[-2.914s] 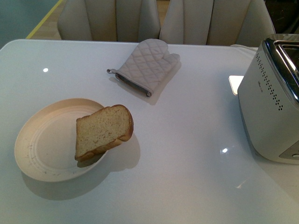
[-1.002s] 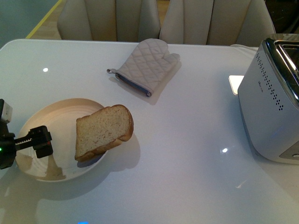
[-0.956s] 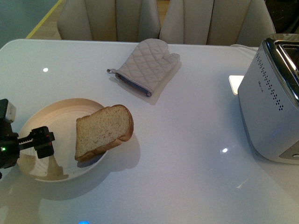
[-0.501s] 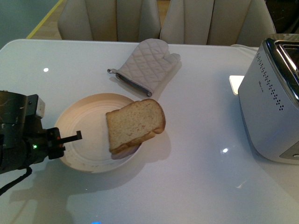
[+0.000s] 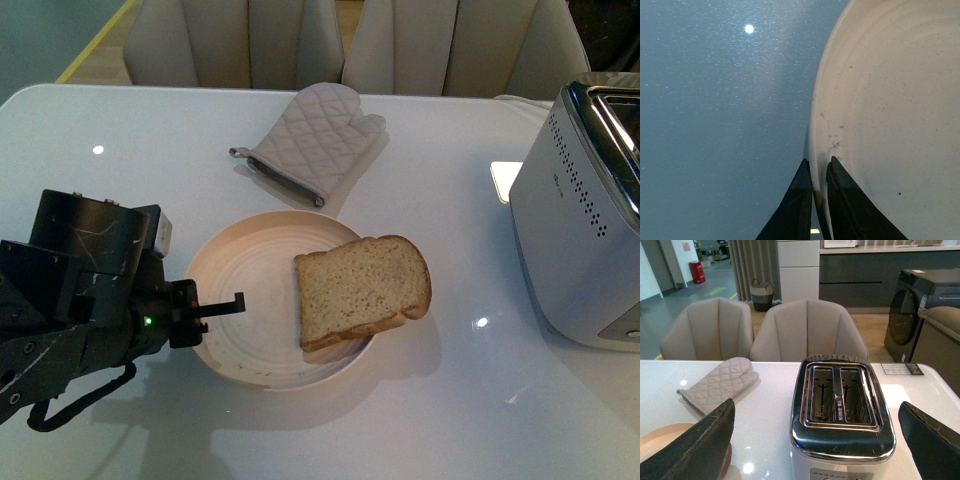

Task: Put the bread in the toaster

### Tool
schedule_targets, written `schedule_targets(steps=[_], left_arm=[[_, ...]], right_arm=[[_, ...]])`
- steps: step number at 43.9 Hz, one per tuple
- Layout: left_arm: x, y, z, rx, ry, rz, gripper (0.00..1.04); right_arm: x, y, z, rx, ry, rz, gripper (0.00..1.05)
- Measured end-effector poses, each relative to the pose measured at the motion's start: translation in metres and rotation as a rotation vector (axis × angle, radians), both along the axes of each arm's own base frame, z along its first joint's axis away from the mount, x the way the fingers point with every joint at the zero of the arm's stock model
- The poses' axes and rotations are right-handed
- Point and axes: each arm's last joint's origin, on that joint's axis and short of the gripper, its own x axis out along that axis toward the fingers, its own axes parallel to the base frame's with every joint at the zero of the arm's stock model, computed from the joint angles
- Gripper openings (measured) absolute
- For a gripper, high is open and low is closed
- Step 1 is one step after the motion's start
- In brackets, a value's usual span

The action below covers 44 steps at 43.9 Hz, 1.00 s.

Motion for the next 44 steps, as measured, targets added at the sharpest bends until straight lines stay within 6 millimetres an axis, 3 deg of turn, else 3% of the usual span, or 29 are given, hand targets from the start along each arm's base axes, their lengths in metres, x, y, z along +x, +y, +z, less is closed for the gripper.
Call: schedule_targets(steps=[11, 13, 21, 28, 34, 37, 44], left_arm=[[0.003, -0.013, 0.001, -0.001, 0.004, -0.038, 0.06], [0.003, -0.014, 0.002, 0.003, 0.003, -0.044, 0.10], [-0.001, -0.005, 0.012, 0.012, -0.018, -0.044, 0.44], [0.004, 0.014, 0.050, -0.041, -0.139, 0.035, 0.67], [0.001, 0.040, 0.093, -0.123, -0.262, 0.141, 0.86], [-0.011, 0.060, 0.127, -0.195, -0.351, 0.217, 0.99], [-0.058, 0.085, 0.195, -0.313, -0.542, 0.304, 0.98]], right_arm=[[0.000, 0.000, 0.000, 0.000, 0.000, 0.000, 0.96], [0.000, 0.000, 0.000, 0.000, 0.000, 0.000, 0.96], [0.000, 0.000, 0.000, 0.000, 0.000, 0.000, 0.96], [0.000, 0.000, 0.000, 0.000, 0.000, 0.000, 0.96], [0.000, 0.000, 0.000, 0.000, 0.000, 0.000, 0.96], [0.000, 0.000, 0.000, 0.000, 0.000, 0.000, 0.96], [0.000, 0.000, 0.000, 0.000, 0.000, 0.000, 0.96]])
